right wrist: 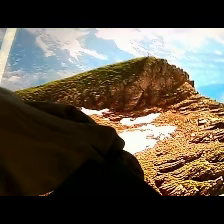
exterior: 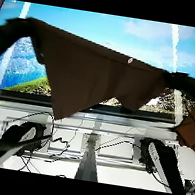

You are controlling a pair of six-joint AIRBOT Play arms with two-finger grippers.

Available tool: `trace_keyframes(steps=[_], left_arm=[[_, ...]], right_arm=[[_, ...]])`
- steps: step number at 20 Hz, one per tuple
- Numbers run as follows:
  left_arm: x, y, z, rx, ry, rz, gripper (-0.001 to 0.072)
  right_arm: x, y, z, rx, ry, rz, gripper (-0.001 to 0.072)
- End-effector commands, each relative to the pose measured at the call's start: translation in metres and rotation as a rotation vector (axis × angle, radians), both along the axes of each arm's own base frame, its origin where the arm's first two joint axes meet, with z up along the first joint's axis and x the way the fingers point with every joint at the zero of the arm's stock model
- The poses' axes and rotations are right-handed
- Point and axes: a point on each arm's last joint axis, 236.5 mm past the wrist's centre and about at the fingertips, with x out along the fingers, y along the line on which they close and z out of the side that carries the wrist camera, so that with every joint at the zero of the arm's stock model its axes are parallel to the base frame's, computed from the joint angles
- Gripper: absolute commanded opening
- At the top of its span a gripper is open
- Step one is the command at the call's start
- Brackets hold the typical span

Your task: Fold the clothes and pants, and hang the long-sleeved shirts on hangers.

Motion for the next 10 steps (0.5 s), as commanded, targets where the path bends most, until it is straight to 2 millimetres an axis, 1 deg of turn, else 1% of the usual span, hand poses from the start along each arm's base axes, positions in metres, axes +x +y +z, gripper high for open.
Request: trace_keyframes(steps=[1,2,4,5,6,7,8,9,10], left_arm=[[0.053,0.000,-0.090,-0.147,0.114,0.091,0.0014],[0.062,-0.004,-0.093,-0.116,0.097,0.083,0.0014],[0.074,-0.015,-0.086,-0.033,0.047,0.041,0.0015],[0.076,-0.019,-0.081,-0.002,0.025,0.026,0.0093],[0.076,-0.020,-0.080,0.009,0.022,0.020,0.0376],[0.074,-0.023,-0.084,0.002,0.038,0.010,0.0720],[0.066,-0.030,-0.093,-0.018,0.096,-0.021,0.0704],[0.053,-0.039,-0.105,-0.034,0.175,-0.073,0.0704],[0.035,-0.049,-0.118,-0.052,0.269,-0.133,0.0703]], right_arm=[[0.036,-0.028,-0.080,0.062,0.019,-0.201,0.0015],[0.045,-0.032,-0.088,0.080,0.019,-0.235,0.0014],[0.063,-0.045,-0.092,0.098,-0.012,-0.305,0.0015],[0.069,-0.052,-0.094,0.091,-0.031,-0.333,0.0015],[0.075,-0.058,-0.095,0.081,-0.049,-0.356,0.0015],[0.078,-0.063,-0.095,0.072,-0.063,-0.371,0.0040],[0.080,-0.067,-0.094,0.063,-0.074,-0.380,0.0241],[0.082,-0.070,-0.093,0.054,-0.086,-0.386,0.0496],[0.082,-0.073,-0.092,0.030,-0.095,-0.382,0.0550]])
